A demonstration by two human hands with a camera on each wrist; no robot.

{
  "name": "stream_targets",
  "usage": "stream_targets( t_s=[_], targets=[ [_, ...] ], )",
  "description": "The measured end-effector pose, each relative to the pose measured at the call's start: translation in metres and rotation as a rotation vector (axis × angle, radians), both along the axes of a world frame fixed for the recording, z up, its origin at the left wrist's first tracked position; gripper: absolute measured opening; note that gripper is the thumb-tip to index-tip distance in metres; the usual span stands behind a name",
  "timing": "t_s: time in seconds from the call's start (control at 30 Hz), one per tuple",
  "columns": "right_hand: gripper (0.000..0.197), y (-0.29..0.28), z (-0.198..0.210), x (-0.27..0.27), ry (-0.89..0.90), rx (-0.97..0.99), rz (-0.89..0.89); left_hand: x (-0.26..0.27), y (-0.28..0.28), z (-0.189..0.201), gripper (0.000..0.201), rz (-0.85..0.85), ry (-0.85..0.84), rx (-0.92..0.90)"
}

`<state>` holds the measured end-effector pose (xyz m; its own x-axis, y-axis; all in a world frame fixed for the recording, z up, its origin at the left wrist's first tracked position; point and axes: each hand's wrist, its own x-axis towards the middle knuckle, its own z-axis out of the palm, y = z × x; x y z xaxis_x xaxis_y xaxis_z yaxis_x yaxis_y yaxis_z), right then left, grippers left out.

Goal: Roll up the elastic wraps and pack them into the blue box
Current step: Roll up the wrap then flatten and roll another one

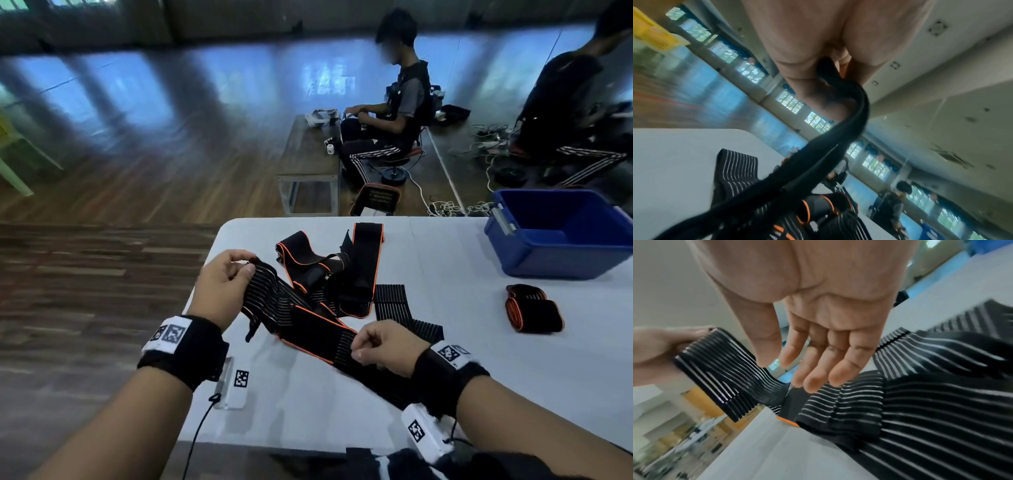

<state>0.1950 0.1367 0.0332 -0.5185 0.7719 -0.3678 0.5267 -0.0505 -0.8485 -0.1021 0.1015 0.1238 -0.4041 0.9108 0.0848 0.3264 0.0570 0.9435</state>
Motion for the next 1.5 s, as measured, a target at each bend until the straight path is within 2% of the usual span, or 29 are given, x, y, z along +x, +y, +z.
stream_targets(
  t_s=[0.13, 0.27, 0.33, 0.4, 0.57, 0.73, 0.87, 1.0, 1.1, 1.17, 1.3, 1.4, 1.5],
  targets=[
    [0.020, 0.002, 0.007, -0.025, 0.026, 0.087, 0.019, 0.013, -0.004, -0.005, 0.018, -0.091, 0.011, -0.009],
    [0.048, 0.002, 0.022, -0.057, 0.157, 0.183, 0.006, 0.030, -0.011, 0.005, 0.020, -0.162, -0.018, 0.032],
    [0.060, 0.003, 0.026, -0.069, 0.179, 0.226, 0.042, 0.033, -0.016, 0.010, 0.021, -0.175, -0.037, 0.057],
    [0.063, 0.002, 0.027, -0.078, 0.160, 0.236, 0.064, 0.031, -0.020, 0.014, 0.022, -0.156, -0.063, 0.082],
    [0.053, -0.005, 0.019, -0.084, 0.133, 0.256, 0.106, 0.025, -0.031, 0.019, 0.017, -0.089, -0.121, 0.110],
    [0.042, -0.011, 0.025, -0.099, 0.337, 0.251, 0.122, 0.035, -0.043, 0.026, 0.018, -0.143, -0.095, 0.097],
    [0.039, -0.011, 0.025, -0.113, 0.412, 0.256, 0.057, 0.031, -0.049, 0.029, 0.019, -0.120, -0.080, 0.109],
    [0.029, -0.010, 0.014, -0.111, 0.325, 0.233, 0.038, 0.016, -0.056, 0.026, 0.019, 0.007, -0.055, 0.114],
    [0.025, -0.012, 0.007, -0.102, 0.335, 0.192, 0.093, 0.003, -0.063, 0.018, 0.018, 0.105, -0.052, 0.124],
    [0.021, -0.013, -0.001, -0.093, 0.273, 0.178, 0.156, -0.003, -0.067, 0.011, 0.018, 0.132, -0.054, 0.105],
    [0.018, -0.018, -0.016, -0.070, 0.121, 0.076, 0.204, -0.017, -0.069, -0.016, 0.018, 0.146, -0.006, -0.065],
    [0.018, -0.017, -0.019, -0.055, 0.052, 0.063, 0.134, -0.034, -0.058, -0.044, 0.014, 0.036, 0.031, -0.289],
    [0.015, -0.011, -0.011, -0.044, 0.055, 0.047, 0.050, -0.050, -0.042, -0.068, 0.007, -0.081, 0.147, -0.471]
  ],
)
